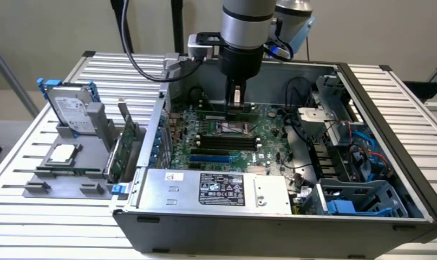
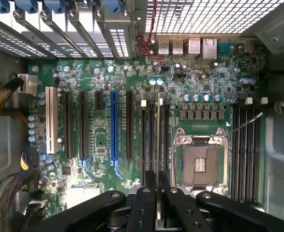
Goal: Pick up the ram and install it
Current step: 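Insert the ram into the slot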
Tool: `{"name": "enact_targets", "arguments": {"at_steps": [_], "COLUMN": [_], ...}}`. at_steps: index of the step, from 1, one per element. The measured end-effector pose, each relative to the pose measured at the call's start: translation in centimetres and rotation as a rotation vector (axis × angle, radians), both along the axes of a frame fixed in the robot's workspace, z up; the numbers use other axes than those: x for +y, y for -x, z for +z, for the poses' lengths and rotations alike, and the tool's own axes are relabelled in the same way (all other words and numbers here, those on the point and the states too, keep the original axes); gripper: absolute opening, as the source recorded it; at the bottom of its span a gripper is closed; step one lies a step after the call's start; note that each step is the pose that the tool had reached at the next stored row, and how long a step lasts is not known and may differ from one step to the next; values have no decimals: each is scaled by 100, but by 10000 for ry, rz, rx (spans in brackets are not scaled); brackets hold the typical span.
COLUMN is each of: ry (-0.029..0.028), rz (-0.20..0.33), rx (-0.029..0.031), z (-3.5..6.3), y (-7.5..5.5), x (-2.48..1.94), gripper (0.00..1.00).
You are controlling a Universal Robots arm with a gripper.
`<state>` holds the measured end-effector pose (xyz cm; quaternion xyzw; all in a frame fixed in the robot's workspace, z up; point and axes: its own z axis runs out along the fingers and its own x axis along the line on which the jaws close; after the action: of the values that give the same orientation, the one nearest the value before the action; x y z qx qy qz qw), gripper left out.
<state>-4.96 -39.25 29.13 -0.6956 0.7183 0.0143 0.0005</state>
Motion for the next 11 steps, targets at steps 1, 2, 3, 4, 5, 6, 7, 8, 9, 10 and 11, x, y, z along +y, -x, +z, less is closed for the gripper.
{"name": "enact_targets", "arguments": {"at_steps": [1, 2, 3, 4, 5, 6, 7, 8, 9, 10, 11], "ry": [10, 17, 26, 32, 46, 67, 90, 119, 146, 176, 204], "rz": [-2, -3, -3, -4, -4, -4, -4, -3, -4, -4, -4], "rx": [0, 1, 1, 0, -1, 0, 0, 0, 0, 0, 1], "z": [-18, -36, -53, -71, -90, -106, -119, -134, -148, -160, -173], "y": [0, 0, 0, -1, -3, -6, -9, -13, -16, -18, -20], "x": [0, 0, 0, 0, 0, 0, 0, 0, 0, 0, 0], "gripper": [0, 0, 0, 0, 0, 0, 0, 0, 0, 0, 0]}}
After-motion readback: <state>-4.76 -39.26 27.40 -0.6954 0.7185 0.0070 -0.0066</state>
